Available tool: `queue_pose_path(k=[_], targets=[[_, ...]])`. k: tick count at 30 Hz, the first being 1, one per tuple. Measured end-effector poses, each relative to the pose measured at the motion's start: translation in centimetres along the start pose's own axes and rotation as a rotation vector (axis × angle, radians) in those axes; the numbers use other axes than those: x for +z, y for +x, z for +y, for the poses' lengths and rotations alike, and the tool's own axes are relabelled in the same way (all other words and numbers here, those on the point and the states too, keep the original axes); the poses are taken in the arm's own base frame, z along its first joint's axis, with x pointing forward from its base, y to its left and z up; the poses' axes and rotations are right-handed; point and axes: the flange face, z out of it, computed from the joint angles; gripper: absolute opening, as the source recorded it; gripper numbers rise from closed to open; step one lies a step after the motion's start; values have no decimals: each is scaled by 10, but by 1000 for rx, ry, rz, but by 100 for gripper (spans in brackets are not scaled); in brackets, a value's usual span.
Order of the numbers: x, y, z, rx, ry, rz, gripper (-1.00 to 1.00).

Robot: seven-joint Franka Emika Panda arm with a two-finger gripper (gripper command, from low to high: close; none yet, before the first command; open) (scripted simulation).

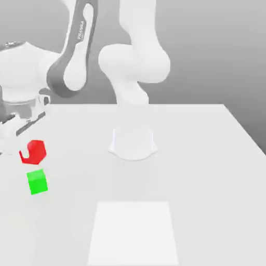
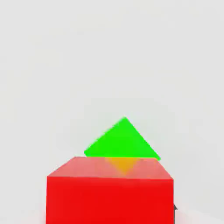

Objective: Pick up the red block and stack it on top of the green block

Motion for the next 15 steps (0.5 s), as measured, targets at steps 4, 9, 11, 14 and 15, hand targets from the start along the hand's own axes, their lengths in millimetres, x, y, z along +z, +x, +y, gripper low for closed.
queue_pose_path(k=[4,9,11,14,15], targets=[[10,0,-3,3,7,-2,-100],[33,-1,-3,1,5,-1,-100],[44,0,-2,3,2,0,-100],[62,3,2,8,-6,3,100],[62,3,2,8,-6,3,100]])
